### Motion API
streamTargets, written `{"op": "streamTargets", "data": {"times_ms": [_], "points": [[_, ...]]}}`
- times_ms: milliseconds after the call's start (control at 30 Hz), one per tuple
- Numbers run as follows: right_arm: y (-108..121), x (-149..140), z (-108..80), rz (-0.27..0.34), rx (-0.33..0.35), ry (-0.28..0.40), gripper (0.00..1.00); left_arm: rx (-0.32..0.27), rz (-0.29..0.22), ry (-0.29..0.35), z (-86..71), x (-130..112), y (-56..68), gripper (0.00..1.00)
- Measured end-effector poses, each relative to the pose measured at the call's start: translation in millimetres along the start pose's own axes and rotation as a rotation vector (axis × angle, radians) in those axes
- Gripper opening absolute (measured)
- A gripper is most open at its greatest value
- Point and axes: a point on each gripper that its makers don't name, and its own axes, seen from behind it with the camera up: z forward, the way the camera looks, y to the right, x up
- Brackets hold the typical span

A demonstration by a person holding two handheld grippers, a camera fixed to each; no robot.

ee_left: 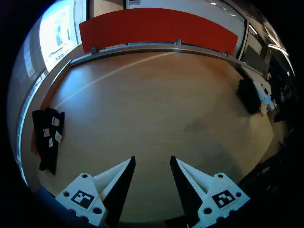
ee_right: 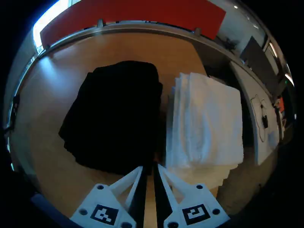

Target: Fold towel

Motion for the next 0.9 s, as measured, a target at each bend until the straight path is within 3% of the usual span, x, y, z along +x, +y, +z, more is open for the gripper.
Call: {"op": "streamTargets", "data": {"times_ms": [167, 433, 633, 900], "points": [[0, 3, -13.4, 0.004, -0.007, 0.043, 0.24, -0.006, -0.001, 0.008, 2.3, 5, -0.5, 0.67], [-6, 14, -32.9, 0.01, -0.003, 0.121, 0.67, -0.02, 0.0, 0.02, 6.3, 12, -0.3, 0.67], [-13, 22, -44.0, 0.013, -0.002, 0.173, 0.81, -0.025, 0.0, 0.029, 7.5, 16, -1.1, 0.67], [-22, 51, -66.1, 0.058, -0.019, 0.314, 0.82, -0.036, -0.006, 0.056, 8.1, 28, -2.3, 0.67]]}}
